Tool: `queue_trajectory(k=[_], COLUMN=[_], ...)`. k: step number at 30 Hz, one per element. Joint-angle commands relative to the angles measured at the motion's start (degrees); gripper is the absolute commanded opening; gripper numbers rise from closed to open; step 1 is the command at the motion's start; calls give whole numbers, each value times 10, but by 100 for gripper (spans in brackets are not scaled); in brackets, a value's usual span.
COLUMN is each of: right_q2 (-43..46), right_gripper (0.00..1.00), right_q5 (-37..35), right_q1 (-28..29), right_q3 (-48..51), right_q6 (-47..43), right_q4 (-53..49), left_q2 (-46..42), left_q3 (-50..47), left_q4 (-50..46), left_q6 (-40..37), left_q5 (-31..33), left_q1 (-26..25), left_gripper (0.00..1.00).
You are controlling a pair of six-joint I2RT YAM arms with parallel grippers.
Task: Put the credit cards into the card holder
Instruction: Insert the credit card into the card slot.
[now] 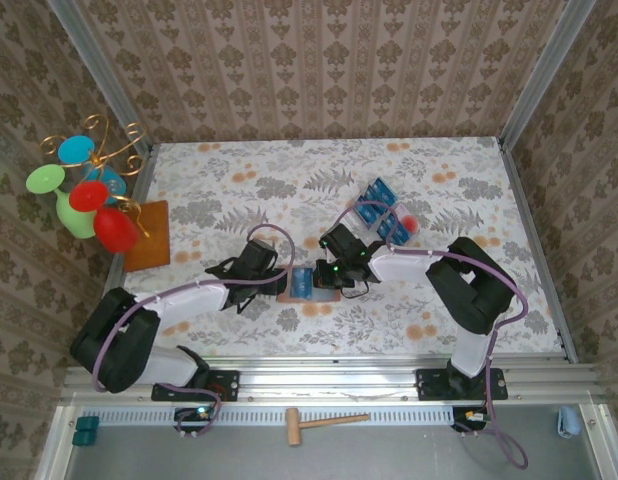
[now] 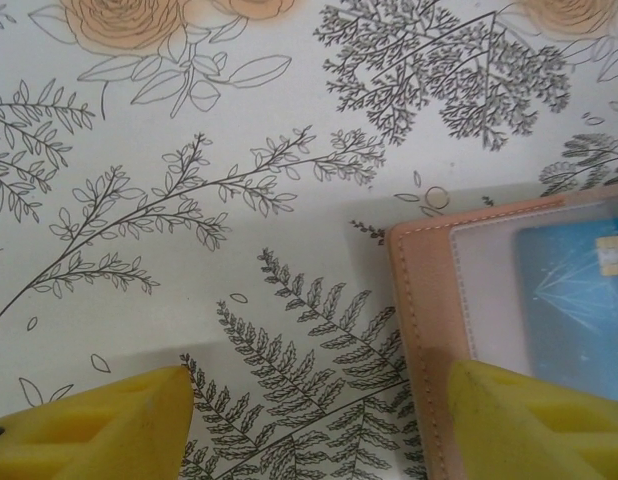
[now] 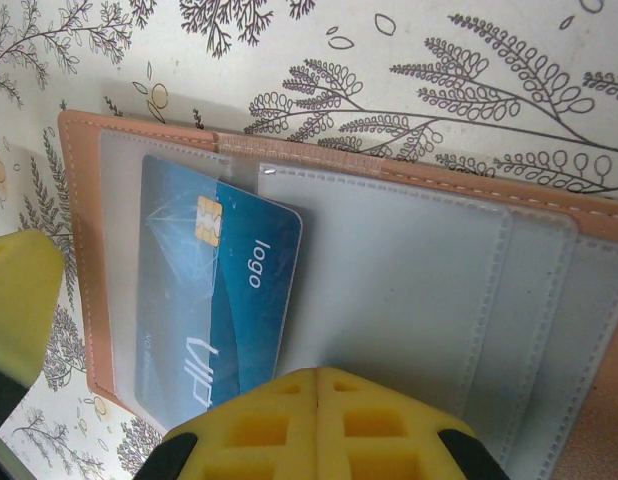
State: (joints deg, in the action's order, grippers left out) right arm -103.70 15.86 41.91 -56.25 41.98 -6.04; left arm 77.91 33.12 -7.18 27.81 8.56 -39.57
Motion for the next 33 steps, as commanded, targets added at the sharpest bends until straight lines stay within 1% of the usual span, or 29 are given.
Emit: queue_trajectory(k=[1, 13, 27, 33], right_q2=[-13, -26, -52, -57], right_gripper=[0, 0, 0, 0], right_q5=[12, 17, 23, 22], right_q1=[3, 8, 22, 26], right_q3=[-17, -40, -76, -80], right_q6=[0, -6, -7, -9], right_q4=[-2, -13, -21, -26], left_q2=[11, 42, 42, 24], left_q3=[6, -10, -29, -22], left_q4=[11, 37, 55, 38], left_q6=[-10, -7, 1, 5], left_q5=[-9, -19, -29, -23], left_q1=[5, 5, 5, 5], left_gripper=[69, 69, 68, 69])
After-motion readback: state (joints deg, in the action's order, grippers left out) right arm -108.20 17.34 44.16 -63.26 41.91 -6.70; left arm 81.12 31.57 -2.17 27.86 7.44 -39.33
